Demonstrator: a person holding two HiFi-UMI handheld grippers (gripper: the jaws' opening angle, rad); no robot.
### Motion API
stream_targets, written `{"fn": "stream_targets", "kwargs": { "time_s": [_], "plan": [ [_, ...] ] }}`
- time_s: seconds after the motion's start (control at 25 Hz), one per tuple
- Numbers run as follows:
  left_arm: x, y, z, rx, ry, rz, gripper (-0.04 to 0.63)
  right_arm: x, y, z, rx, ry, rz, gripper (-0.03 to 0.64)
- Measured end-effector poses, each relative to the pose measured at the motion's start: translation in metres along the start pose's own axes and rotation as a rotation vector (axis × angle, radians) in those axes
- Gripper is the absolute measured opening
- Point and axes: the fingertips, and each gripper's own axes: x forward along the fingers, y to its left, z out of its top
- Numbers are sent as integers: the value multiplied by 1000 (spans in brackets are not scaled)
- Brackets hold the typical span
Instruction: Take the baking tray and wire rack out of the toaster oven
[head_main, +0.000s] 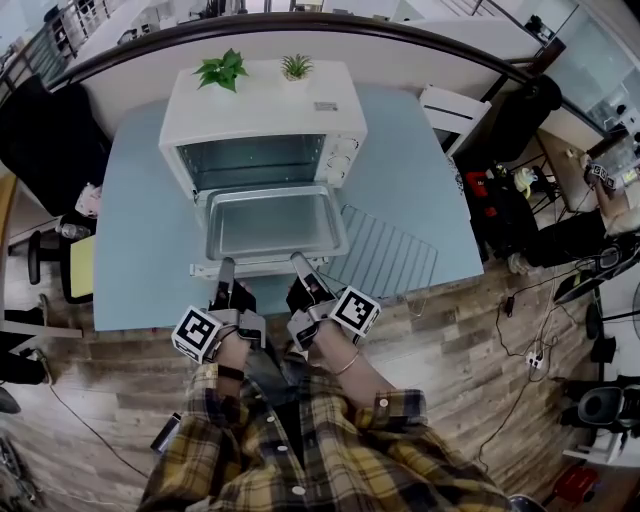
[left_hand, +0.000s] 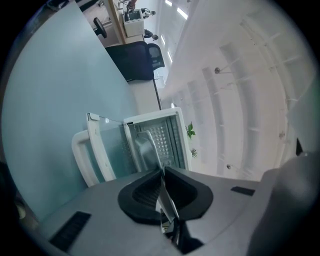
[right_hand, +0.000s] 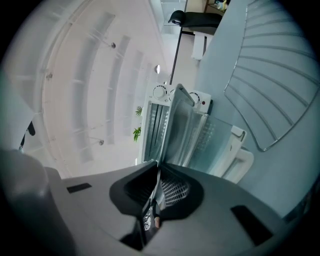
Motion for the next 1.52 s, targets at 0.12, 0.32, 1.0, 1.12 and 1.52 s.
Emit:
{"fn": "stream_targets", "kwargs": {
  "time_s": [0.12, 0.32, 1.0, 1.12, 1.52],
  "plan": [
    [0, -6, -15, -4, 28, -9, 23, -15, 3, 8, -7, -32, 8, 23],
    [5, -18, -43, 14, 88, -33, 23, -42, 7, 28, -30, -99, 18, 23],
    [46, -45, -215, -12, 486, -105, 25, -186, -24, 121, -37, -472, -105, 25],
    [50, -39, -239, -7, 542, -95, 26, -205, -35, 130, -23, -513, -142, 25],
    [53, 4, -277, 84, 670, 38, 28, -235, -81, 133, 64, -570, -251, 26]
  ]
}}
